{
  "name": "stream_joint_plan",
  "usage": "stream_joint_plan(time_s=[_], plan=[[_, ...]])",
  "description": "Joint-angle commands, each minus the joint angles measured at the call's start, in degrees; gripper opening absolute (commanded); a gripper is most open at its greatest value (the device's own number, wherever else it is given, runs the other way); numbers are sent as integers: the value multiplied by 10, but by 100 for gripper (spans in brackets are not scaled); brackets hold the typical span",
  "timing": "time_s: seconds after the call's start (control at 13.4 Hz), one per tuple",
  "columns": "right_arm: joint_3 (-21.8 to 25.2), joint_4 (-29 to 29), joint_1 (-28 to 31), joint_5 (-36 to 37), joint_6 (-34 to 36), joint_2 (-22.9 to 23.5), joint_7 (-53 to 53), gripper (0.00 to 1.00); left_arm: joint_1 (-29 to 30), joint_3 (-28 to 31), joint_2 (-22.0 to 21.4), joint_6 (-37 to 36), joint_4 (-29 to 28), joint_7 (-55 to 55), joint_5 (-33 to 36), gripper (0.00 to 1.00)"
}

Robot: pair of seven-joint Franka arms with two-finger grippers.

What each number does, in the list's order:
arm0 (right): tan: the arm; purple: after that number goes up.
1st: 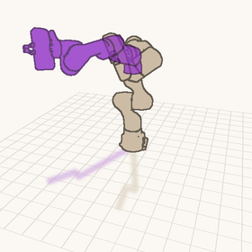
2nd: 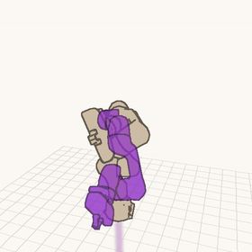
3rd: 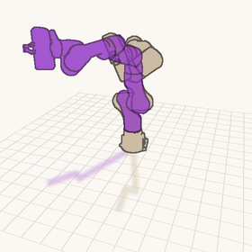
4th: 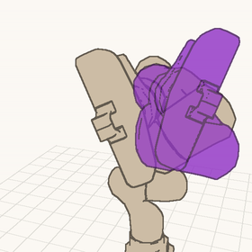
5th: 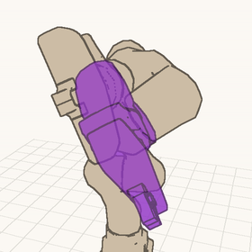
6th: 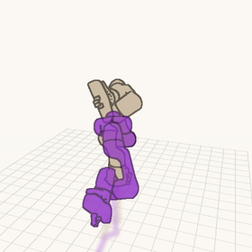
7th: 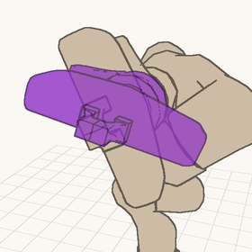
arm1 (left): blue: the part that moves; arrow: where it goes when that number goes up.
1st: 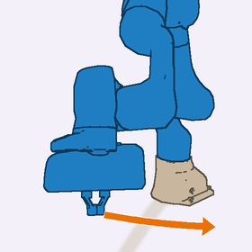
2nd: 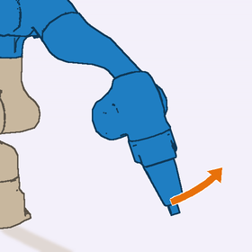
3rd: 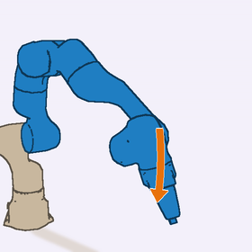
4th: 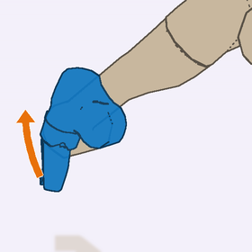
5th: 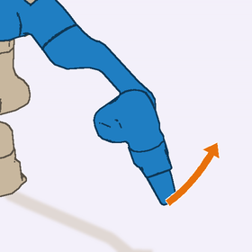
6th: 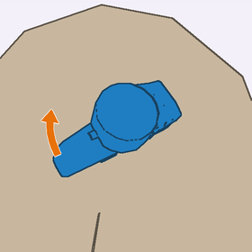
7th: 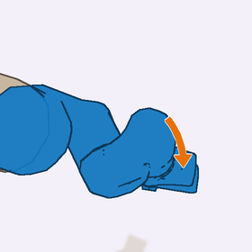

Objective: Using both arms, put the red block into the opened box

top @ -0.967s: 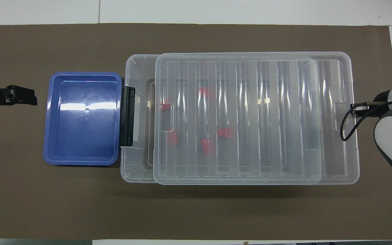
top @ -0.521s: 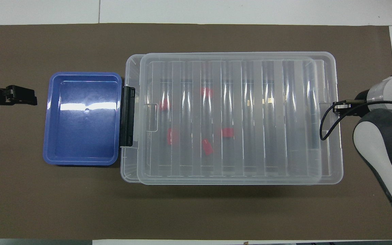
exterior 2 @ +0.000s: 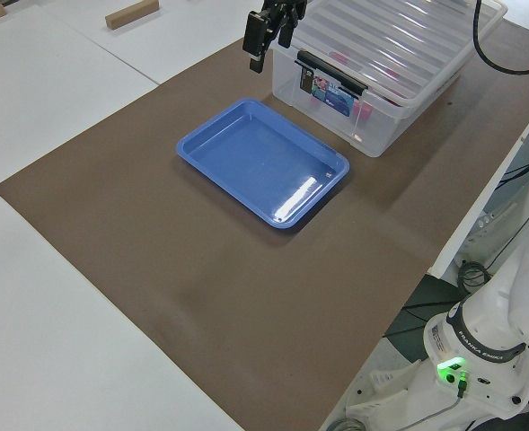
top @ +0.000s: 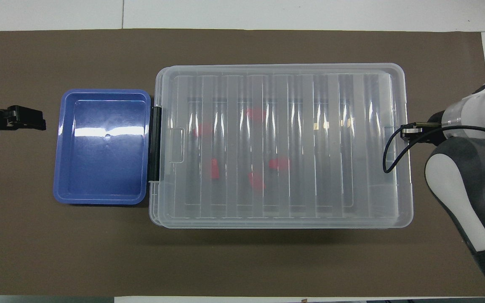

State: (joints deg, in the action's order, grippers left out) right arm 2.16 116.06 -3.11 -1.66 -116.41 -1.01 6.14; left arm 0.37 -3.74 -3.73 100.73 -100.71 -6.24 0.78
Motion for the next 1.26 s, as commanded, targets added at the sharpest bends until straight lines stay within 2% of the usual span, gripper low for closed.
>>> stream_joint_plan(time_s=[0.0,0.37,0.67,0.74,0.82,0.89,1.04,1.19], plan=[[0,15,0,-13,-19,-4,2,0,6,-1,-8,-9,-2,4,-9,100],[0,10,6,-12,-12,-3,-3,0,6,-1,-8,-9,-2,4,-9,100],[2,-43,10,-8,59,4,-5,0,6,-1,-8,-9,-2,4,-9,100],[4,-64,17,-7,87,4,-5,15,6,-1,-8,-9,-2,4,-9,100],[4,-76,28,-5,107,0,-9,72,6,-1,-8,-9,-2,4,-9,100],[6,-85,34,-4,123,-10,-10,100,6,-1,-8,-9,-2,4,-9,100],[8,-122,36,-2,173,-26,-9,100,6,-1,-8,-9,-2,4,-9,100],[7,-186,49,-2,244,-14,-10,100,6,-1,-8,-9,-2,4,-9,100]])
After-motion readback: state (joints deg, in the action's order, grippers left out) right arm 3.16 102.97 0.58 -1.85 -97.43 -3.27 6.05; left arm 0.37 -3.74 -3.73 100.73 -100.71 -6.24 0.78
